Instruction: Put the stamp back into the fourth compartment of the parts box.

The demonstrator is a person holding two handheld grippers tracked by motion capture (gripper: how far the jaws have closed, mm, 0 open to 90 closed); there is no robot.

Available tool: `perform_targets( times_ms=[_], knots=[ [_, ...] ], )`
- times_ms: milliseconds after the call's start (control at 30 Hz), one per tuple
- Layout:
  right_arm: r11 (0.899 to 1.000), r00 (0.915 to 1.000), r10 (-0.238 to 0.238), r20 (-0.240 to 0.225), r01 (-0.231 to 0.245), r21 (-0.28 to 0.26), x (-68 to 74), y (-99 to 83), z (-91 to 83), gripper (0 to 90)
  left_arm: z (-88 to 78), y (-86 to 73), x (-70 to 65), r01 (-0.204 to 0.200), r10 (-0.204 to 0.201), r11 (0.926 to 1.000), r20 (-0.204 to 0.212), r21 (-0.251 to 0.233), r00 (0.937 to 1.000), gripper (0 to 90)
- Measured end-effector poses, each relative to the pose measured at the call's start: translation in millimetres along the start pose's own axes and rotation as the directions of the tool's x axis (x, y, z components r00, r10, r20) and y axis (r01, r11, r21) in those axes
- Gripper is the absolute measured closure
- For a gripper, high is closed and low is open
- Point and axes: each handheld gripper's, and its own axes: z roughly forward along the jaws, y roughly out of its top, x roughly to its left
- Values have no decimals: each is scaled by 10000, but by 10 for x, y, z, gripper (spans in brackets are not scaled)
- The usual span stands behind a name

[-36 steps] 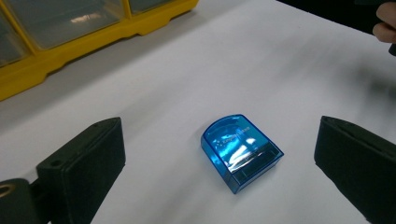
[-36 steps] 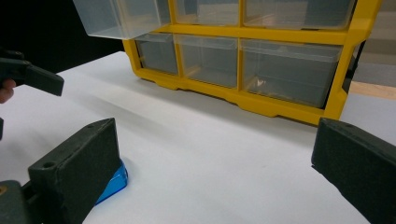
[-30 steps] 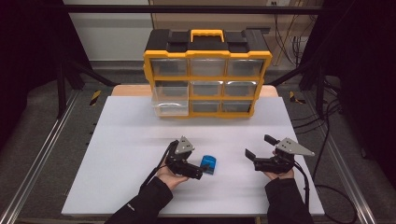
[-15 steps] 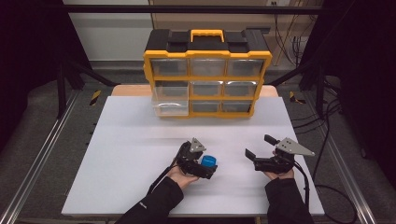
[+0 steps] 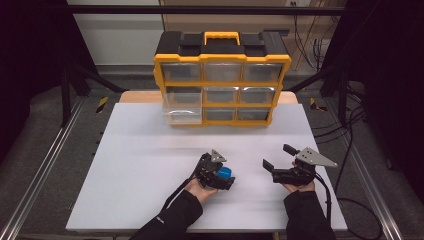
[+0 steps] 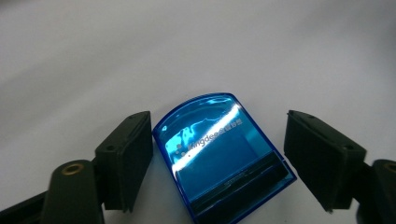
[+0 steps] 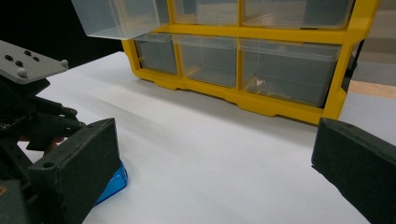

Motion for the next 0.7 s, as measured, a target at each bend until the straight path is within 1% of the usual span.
perform_targets(
  times_ms=[133, 267, 300, 400, 467, 533, 567, 700],
  knots=[
    [10000, 10000, 5, 11, -5, 7, -2, -1, 3, 12, 6, 6, -15, 18, -18, 10000, -121, 48, 9999, 258],
    [10000, 10000, 3, 14, -3, 35, 2, -3, 7, 12, 16, 29, -37, 108, -100, 9996, -284, 270, 9995, 263],
    [10000, 10000, 5, 18, -5, 33, 2, -3, 7, 12, 20, 40, -50, 95, -81, 9993, -388, 351, 9992, 265],
    [10000, 10000, 13, 26, -13, 31, -3, -1, 4, 12, 21, 50, -57, 131, -112, 9989, -446, 443, 9989, 270],
    [10000, 10000, 31, 29, -31, 26, -3, -1, 2, 12, 21, 56, -56, 193, -171, 9984, -422, 526, 9990, 280],
    [10000, 10000, 12, 42, -12, -2, -2, 0, 2, 12, 19, 59, -44, 345, -342, 9971, -50, 674, 9994, 337],
    [10000, 10000, 12, 42, -12, -2, -2, 0, 2, 12, 19, 59, -44, 345, -342, 9971, -50, 674, 9994, 375],
    [10000, 10000, 32, 64, -32, 33, -3, -1, 4, 12, 21, 64, -51, 348, -345, 9969, -49, 711, 9994, 380]
  ],
)
